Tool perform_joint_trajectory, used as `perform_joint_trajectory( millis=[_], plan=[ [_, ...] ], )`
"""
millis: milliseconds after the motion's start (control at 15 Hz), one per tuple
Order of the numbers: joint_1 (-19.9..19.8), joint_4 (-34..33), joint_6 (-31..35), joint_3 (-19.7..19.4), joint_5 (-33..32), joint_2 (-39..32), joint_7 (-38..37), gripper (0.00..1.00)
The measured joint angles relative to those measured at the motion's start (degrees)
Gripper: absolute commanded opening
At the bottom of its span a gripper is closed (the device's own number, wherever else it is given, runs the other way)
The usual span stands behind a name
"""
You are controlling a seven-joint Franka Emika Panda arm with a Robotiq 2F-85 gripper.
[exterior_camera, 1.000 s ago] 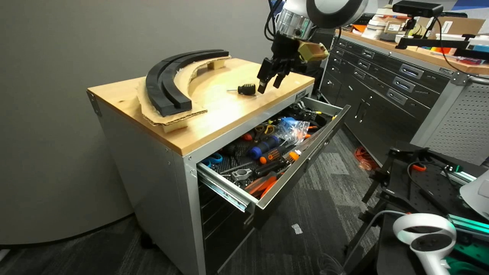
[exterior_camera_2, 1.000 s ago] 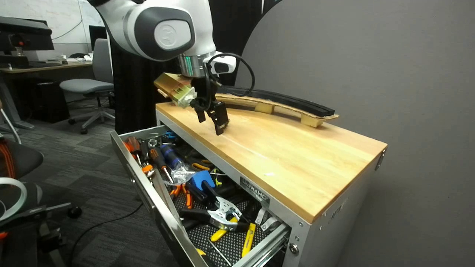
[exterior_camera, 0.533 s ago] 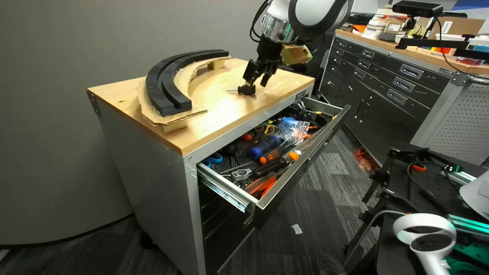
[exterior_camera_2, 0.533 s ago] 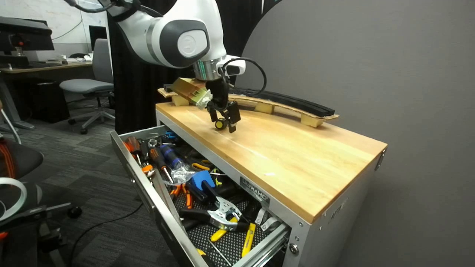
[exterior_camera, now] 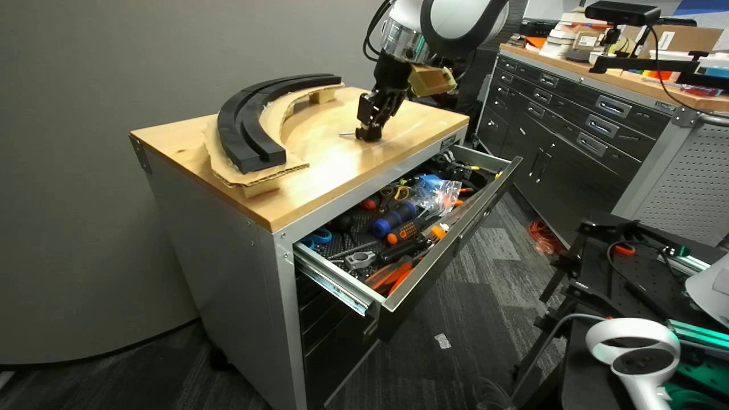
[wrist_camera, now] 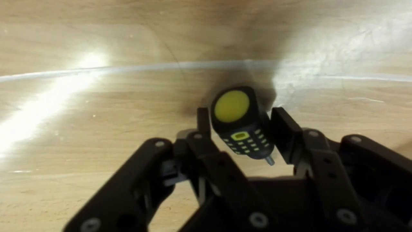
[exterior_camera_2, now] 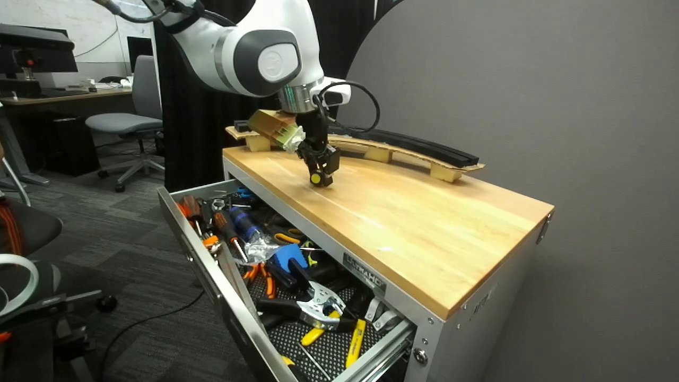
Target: Put the black object in the open drawer and close the drawer
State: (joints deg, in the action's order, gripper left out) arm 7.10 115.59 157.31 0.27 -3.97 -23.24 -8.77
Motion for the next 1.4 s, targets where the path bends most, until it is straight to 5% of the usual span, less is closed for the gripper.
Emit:
perform_joint_trajectory(
  millis=[200,667,1200,1333,1400],
  plan=[
    [-0.6,0.2,-0.9,0.5,1.3,0.1,0.8,0.13],
    [-1.8,9.0,-7.1,1.2,2.4,7.6,4.3,0.14],
    [-4.9,20.0,-8.6,3.2,13.4,14.0,14.7,0.15],
    [-5.2,22.6,-8.6,3.2,14.1,14.2,15.3,0.59],
    [-5.2,23.9,-8.6,3.2,14.1,14.2,15.4,0.61]
  ],
)
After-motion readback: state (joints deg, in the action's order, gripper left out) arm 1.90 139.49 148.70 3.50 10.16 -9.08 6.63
